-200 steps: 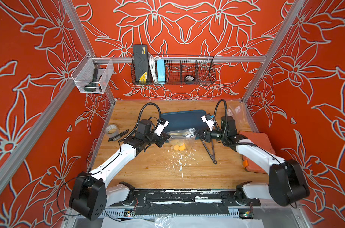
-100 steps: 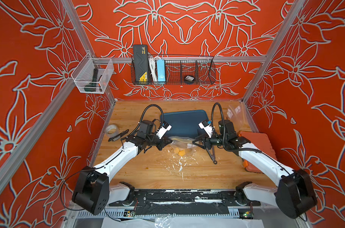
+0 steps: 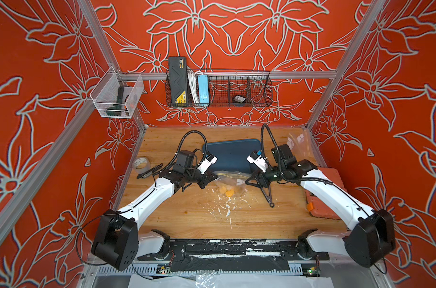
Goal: Put the cookies into a resealable bag to prevent moisture
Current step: Close the ziploc bag at the center of the board.
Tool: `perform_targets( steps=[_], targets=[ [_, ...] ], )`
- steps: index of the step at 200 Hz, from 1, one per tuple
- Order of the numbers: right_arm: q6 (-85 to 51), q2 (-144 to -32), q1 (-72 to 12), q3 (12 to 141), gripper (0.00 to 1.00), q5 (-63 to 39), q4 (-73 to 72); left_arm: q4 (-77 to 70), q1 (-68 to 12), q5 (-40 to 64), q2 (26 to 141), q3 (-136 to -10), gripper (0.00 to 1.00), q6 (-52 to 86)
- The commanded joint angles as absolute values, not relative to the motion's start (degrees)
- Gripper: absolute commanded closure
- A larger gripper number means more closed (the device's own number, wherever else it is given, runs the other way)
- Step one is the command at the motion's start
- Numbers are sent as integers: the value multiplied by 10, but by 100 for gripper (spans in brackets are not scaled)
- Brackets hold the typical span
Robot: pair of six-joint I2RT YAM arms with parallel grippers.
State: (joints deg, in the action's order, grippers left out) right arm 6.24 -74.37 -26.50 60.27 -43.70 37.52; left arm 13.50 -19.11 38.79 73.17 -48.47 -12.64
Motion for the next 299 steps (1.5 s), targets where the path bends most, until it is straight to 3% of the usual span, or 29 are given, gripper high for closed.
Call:
perform_targets(
  steps=[1,48,102,113,119,150,166,176,185,194,219,228,233,238,245,268,273,278,299],
  targets=[
    [108,-754,-275,629,57,-382,456,138,-189,391,739,-496,100,-145],
    [129,-778,-289,667,63,-326,480,131,-189,393,740,-493,100,-146],
    [142,-798,-297,696,72,-330,482,127,-189,399,741,-492,100,-147],
    [147,-802,-298,699,83,-331,485,126,-189,401,741,-491,100,-149],
    [147,-803,-298,699,100,-330,484,126,-188,402,741,-491,100,-148],
    [150,-800,-301,699,100,-351,482,126,-188,407,741,-491,100,-151],
    [138,-789,-305,690,67,-330,460,126,-188,410,740,-490,100,-151],
    [136,-787,-304,690,60,-322,453,126,-188,412,739,-490,100,-152],
    [136,-790,-304,693,63,-320,453,126,-188,415,739,-490,100,-151],
    [138,-796,-304,697,100,-322,457,125,-188,417,740,-490,100,-152],
    [141,-810,-306,705,100,-321,459,125,-188,418,741,-490,100,-152],
    [137,-807,-307,700,77,-313,446,125,-188,418,740,-490,100,-152],
    [135,-805,-309,697,73,-309,440,124,-188,419,740,-490,100,-152],
    [132,-803,-309,697,77,-307,436,124,-188,419,740,-490,100,-152],
    [132,-804,-309,699,100,-310,437,124,-188,419,740,-489,100,-151],
    [134,-807,-311,708,100,-318,441,124,-188,423,741,-490,100,-150],
    [131,-805,-312,705,88,-311,436,124,-188,423,741,-490,100,-151],
    [128,-801,-313,703,82,-305,430,124,-188,423,741,-490,100,-151],
    [125,-801,-313,706,84,-300,433,123,-188,425,741,-489,100,-150]
  ],
)
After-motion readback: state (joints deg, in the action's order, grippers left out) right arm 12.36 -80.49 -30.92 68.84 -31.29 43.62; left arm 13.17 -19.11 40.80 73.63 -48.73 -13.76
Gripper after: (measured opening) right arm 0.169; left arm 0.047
